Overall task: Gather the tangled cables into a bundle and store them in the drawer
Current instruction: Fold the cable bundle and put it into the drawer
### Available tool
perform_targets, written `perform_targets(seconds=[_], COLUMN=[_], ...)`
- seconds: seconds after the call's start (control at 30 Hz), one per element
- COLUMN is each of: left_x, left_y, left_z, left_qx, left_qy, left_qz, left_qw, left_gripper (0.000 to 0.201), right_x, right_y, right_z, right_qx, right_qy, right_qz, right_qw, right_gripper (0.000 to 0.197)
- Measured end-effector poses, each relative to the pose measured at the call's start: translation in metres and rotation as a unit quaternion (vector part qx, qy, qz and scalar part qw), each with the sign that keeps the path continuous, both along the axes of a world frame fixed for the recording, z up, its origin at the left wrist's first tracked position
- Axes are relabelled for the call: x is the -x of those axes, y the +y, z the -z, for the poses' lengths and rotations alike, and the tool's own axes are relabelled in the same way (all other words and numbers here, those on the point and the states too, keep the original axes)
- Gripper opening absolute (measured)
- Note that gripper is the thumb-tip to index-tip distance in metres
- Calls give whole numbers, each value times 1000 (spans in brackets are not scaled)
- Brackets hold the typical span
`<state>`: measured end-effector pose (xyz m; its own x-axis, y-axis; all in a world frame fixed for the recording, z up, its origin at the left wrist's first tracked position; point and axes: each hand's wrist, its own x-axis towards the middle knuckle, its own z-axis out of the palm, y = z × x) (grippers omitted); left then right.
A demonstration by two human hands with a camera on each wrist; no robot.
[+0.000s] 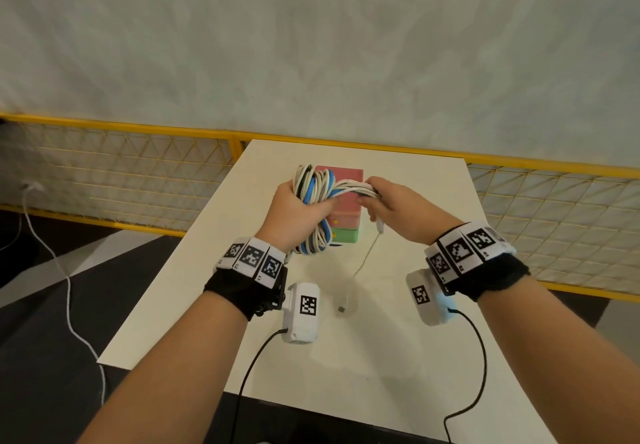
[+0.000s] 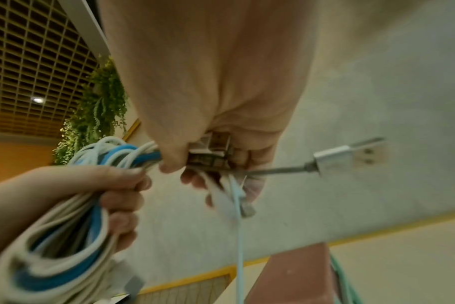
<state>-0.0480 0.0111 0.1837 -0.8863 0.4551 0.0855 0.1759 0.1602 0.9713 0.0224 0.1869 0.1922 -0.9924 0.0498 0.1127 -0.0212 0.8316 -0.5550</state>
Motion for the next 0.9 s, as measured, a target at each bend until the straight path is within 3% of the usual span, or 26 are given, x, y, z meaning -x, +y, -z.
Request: perform_targets(seconds=[0.1, 0.17, 0.27, 0.37, 0.47, 0.53, 0.6, 0.9], left_x=[-3, -4, -8, -10, -7, -5, -4, -1], left_y=[8, 14, 19, 19, 21, 22, 22, 17], left_z=[-3, -3, -2, -2, 0, 0, -2, -7], left_qx=[-45, -71, -97, -98, -71, -62, -62, -66], left_qy=[-6, -26, -40, -41, -19, -13, -18, -12], left_qz=[-26, -38, -29, -14, -15, -24, -24, -34], left_qw=[999, 996, 994, 994, 997, 998, 998, 997], left_gripper=[19, 16, 15, 15, 52, 73, 78, 40], right_x=[-1, 0, 2, 6, 7, 6, 5, -3], right_y=[-16, -32, -49, -54, -52, -52, -53, -46], right_z=[2, 2, 3, 3, 1, 1, -1, -12], right_qx=[73, 181, 423, 563, 630, 633, 625, 497], right_qy=[47, 81, 73, 47, 31, 26, 28, -18], right_qz=[42, 68, 90, 90, 61, 45, 46, 11], right_qw=[995, 978, 899, 820, 774, 772, 779, 867], right_gripper=[9, 8, 15, 27, 42, 45, 40, 31])
